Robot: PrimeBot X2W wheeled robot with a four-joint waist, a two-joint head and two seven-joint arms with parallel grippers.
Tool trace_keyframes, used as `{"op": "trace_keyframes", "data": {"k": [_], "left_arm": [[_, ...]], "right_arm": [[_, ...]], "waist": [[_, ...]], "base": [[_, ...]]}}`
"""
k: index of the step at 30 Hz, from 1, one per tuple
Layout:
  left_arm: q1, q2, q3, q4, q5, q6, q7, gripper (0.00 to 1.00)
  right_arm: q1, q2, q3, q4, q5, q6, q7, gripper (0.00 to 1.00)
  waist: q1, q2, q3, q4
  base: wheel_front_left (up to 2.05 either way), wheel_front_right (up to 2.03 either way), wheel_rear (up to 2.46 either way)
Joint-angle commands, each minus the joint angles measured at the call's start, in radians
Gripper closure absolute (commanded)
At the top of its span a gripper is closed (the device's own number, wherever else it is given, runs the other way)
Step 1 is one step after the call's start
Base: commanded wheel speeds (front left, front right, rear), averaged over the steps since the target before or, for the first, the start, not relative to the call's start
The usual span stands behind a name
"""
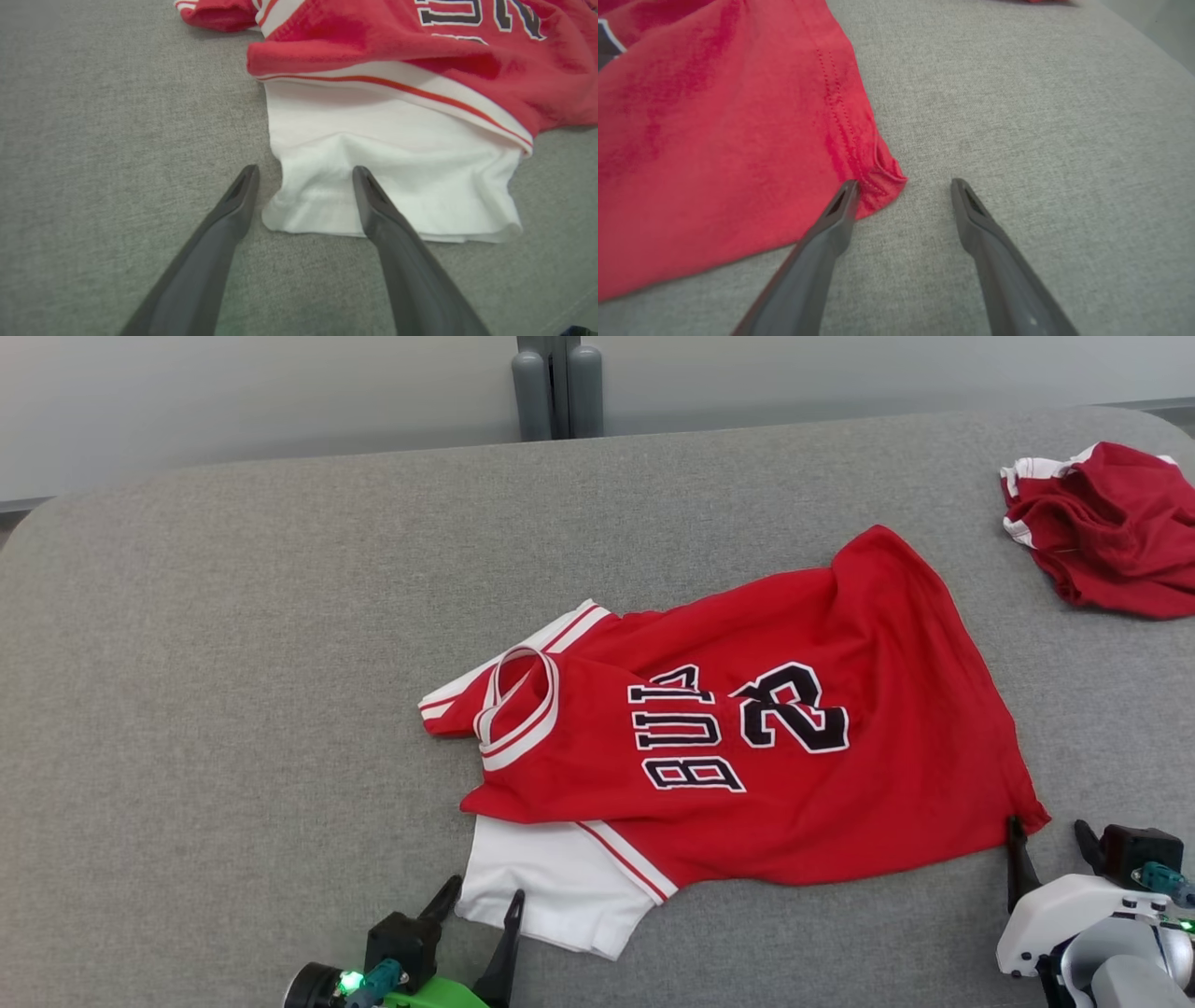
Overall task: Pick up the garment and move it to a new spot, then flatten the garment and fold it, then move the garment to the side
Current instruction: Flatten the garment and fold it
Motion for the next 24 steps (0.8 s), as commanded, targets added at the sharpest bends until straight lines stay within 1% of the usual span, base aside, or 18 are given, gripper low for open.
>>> {"op": "trace_keyframes", "data": {"k": [1, 2, 3, 4, 5, 6, 10, 14, 18, 21, 24], "left_arm": [[-0.011, 0.004, -0.010, 0.005, -0.014, -0.002, 0.000, 0.00], [-0.011, 0.004, -0.022, 0.011, -0.022, -0.002, 0.001, 0.00], [-0.013, 0.004, -0.032, 0.014, -0.030, -0.002, 0.001, 0.31], [-0.015, 0.004, -0.040, 0.017, -0.036, -0.002, 0.001, 0.66], [-0.016, 0.004, -0.047, 0.018, -0.040, -0.002, 0.001, 0.92], [-0.017, 0.004, -0.053, 0.018, -0.041, -0.002, 0.001, 1.00], [-0.030, 0.003, -0.073, -0.008, -0.071, -0.002, 0.001, 1.00], [-0.038, 0.003, -0.066, -0.071, -0.102, -0.002, 0.000, 1.00], [-0.053, 0.005, -0.037, -0.153, -0.136, -0.002, 0.000, 1.00], [-0.084, 0.017, -0.018, -0.211, -0.162, -0.002, 0.000, 1.00], [-0.143, 0.039, -0.003, -0.244, -0.179, -0.002, 0.000, 1.00]], "right_arm": [[-0.011, 0.011, 0.011, 0.020, 0.010, -0.002, 0.003, 0.00], [-0.014, 0.021, 0.019, 0.029, 0.023, -0.001, 0.004, 0.00], [-0.017, 0.027, 0.026, 0.038, 0.035, -0.001, 0.004, 0.50], [-0.022, 0.030, 0.037, 0.043, 0.048, -0.001, 0.005, 0.81], [-0.027, 0.031, 0.048, 0.044, 0.058, -0.001, 0.005, 1.00], [-0.030, 0.033, 0.056, 0.043, 0.066, -0.001, 0.005, 1.00], [-0.030, 0.029, 0.098, -0.007, 0.098, -0.001, 0.003, 1.00], [-0.010, 0.019, 0.141, -0.115, 0.124, -0.001, 0.002, 1.00], [-0.013, 0.003, 0.181, -0.232, 0.148, -0.001, 0.002, 1.00], [-0.041, -0.010, 0.213, -0.311, 0.171, -0.001, 0.002, 1.00], [-0.088, -0.027, 0.250, -0.359, 0.189, -0.001, 0.002, 1.00]], "waist": [[0.0000, -0.0001, 0.004, 0.002], [0.0000, -0.0001, 0.006, 0.003], [0.0000, -0.0001, 0.008, 0.003], [0.0000, -0.0001, 0.009, 0.003], [0.0000, -0.0001, 0.010, 0.002], [0.0000, -0.0001, 0.010, 0.002], [0.0000, -0.0001, 0.007, 0.004], [0.0000, -0.0001, 0.001, 0.003], [0.0000, -0.0001, -0.003, -0.003], [0.0000, -0.0001, -0.002, -0.009], [0.0000, -0.0001, 0.004, -0.012]], "base": [[0.00, 0.00, 0.00], [0.00, 0.00, 0.00], [0.00, 0.00, 0.00], [0.00, 0.00, 0.00], [0.00, 0.00, 0.00], [0.00, 0.00, 0.00], [0.00, 0.00, 0.00], [0.00, 0.00, 0.00], [0.00, 0.00, 0.00], [0.00, 0.00, 0.00], [0.00, 0.00, 0.00]]}}
